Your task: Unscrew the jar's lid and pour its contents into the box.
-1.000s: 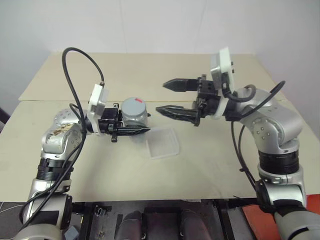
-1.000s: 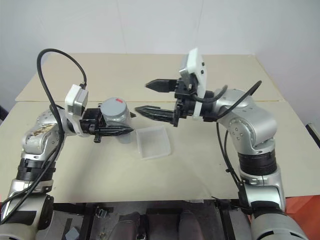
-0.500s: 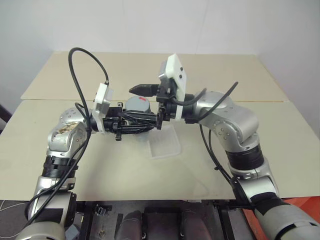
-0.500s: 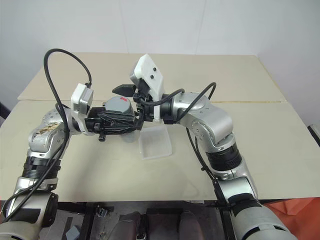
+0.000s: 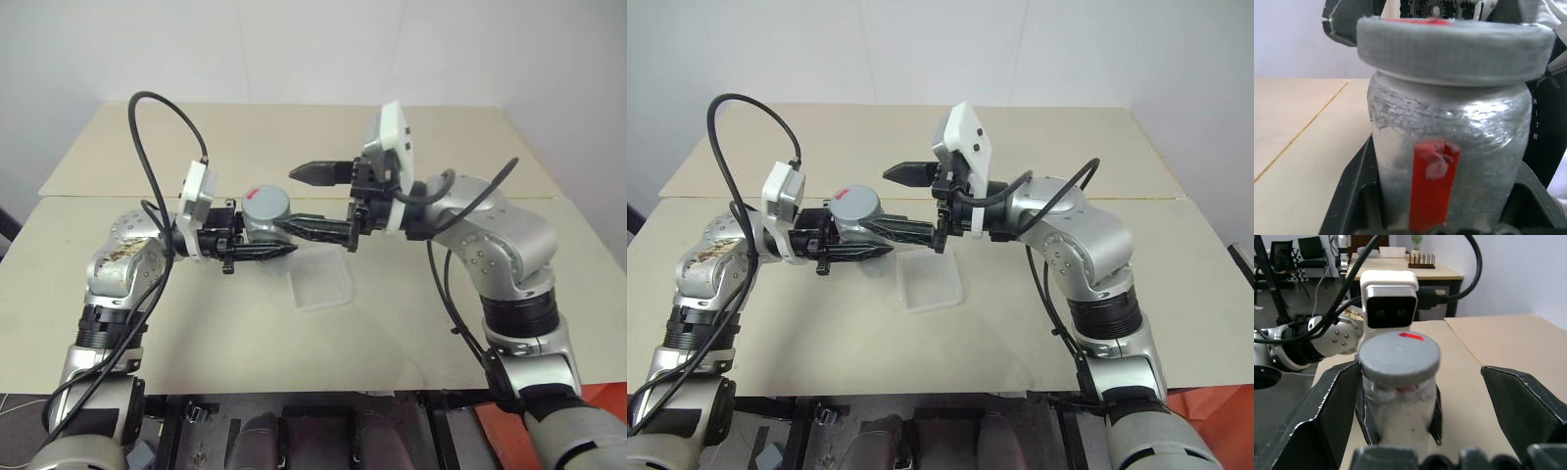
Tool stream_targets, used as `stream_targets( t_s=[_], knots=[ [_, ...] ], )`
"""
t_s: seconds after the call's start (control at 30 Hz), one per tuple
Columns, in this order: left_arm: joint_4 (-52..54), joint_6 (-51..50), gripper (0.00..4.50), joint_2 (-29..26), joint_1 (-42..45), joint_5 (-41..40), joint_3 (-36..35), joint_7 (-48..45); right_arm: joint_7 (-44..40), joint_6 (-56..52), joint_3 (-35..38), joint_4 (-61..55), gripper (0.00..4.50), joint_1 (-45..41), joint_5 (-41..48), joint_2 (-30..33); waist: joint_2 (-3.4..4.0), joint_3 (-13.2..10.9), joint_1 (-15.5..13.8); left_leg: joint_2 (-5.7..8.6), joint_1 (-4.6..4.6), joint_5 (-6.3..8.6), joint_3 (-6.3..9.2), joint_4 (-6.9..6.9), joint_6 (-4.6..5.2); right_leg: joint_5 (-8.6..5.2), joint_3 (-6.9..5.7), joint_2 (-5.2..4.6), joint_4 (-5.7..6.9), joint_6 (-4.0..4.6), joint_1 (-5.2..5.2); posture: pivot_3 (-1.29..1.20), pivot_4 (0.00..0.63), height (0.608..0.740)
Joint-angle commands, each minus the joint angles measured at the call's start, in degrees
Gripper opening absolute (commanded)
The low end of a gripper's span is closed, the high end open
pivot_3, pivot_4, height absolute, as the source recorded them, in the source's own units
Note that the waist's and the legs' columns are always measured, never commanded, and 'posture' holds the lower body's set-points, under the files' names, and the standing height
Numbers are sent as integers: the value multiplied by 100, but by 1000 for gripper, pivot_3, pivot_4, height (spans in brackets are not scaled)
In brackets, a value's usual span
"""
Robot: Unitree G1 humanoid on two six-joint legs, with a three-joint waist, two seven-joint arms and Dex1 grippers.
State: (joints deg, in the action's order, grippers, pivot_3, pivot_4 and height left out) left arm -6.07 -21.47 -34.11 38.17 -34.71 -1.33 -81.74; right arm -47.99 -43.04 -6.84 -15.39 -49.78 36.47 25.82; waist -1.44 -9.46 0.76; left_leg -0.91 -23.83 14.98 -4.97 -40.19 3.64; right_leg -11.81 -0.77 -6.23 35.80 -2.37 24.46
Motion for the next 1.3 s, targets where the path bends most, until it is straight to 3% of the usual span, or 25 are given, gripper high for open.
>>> stream_targets(
  t_s=[0.03,0.3,0.53,0.8,0.9,1.03,1.17,1.3],
  knots=[
    [156,56,1927,-32,94,-99,-96,-73,-143,49,238,-252,4468,88,142,154,0,0,0,0,0,0,0,0,0,0,0,0,0,0,0,0,150,740],
    [164,75,1927,-13,61,-79,-90,-58,-339,-60,346,-597,4468,175,568,232,-1,0,-1,0,0,1,0,0,1,0,1,0,-1,0,-1,0,150,740],
    [171,99,1927,0,67,-57,-70,-67,219,-44,-175,-369,4468,-124,69,-267,-1,0,9,-1,1,0,1,0,0,0,1,0,3,0,2,0,150,740],
    [241,101,1927,-48,12,-58,-107,-52,246,-83,-322,-183,4468,-285,-80,-471,0,0,-8,0,0,0,1,-1,0,0,0,0,1,0,0,0,150,740],
    [269,94,1927,-69,-17,-63,-120,-43,261,-132,-247,-201,3931,-301,-19,-515,0,0,0,0,0,0,0,-1,0,0,-1,0,2,0,1,0,150,740],
    [273,108,1927,-82,-46,-52,-120,-42,262,-199,-203,-237,2776,-304,9,-504,0,0,0,0,0,0,0,0,0,0,-1,0,1,0,1,0,150,740],
    [258,127,1927,-76,-51,-32,-98,-45,272,-353,-11,-255,2775,-340,236,-533,0,0,-2,0,0,0,0,0,0,0,-1,0,2,0,1,0,150,740],
    [197,214,1927,-91,-79,63,-32,-88,572,-768,651,-10,2775,-707,901,-673,0,0,0,-1,0,0,0,-1,0,0,0,0,3,0,1,0,150,740]
  ],
)
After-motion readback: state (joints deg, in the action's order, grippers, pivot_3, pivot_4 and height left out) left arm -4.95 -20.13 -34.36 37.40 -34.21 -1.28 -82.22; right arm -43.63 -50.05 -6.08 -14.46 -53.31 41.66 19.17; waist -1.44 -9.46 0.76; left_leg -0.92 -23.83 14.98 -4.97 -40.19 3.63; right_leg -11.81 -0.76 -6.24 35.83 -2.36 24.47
